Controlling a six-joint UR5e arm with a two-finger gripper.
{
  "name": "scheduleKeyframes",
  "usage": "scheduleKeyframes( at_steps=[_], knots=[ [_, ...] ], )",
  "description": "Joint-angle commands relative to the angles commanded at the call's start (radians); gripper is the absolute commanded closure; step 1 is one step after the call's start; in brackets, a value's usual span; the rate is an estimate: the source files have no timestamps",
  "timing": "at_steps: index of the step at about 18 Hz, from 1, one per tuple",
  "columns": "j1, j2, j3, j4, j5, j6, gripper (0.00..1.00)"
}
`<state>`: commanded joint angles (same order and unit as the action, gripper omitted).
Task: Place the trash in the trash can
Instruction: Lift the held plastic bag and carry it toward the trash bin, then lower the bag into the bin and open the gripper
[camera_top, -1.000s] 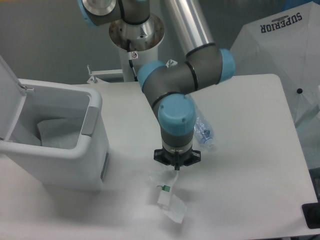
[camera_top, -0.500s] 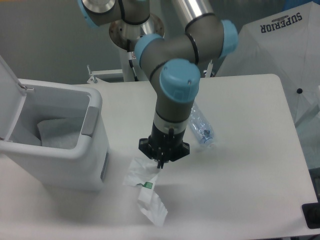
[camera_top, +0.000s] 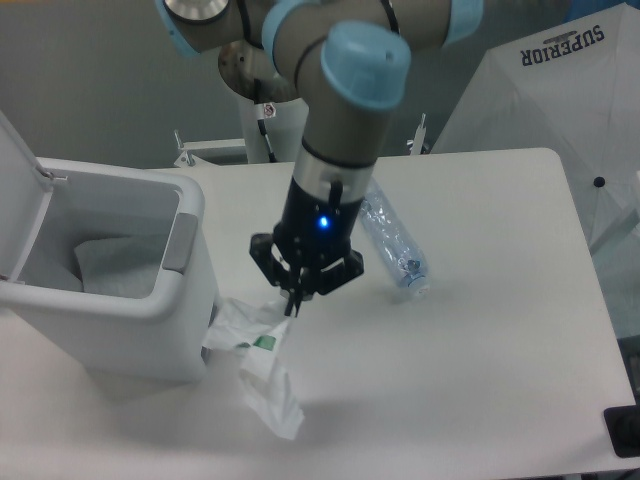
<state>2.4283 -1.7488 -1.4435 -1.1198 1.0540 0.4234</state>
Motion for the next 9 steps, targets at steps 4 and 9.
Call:
scheduleKeyframes(
  at_steps=[4, 9],
  knots=[
    [-0.005, 0.023, 0.003, 0.028, -0.072, 0.002, 1.00],
    [-0.012, 0.083, -0.034, 0.032, -0.158, 0.014, 1.00]
  ],
)
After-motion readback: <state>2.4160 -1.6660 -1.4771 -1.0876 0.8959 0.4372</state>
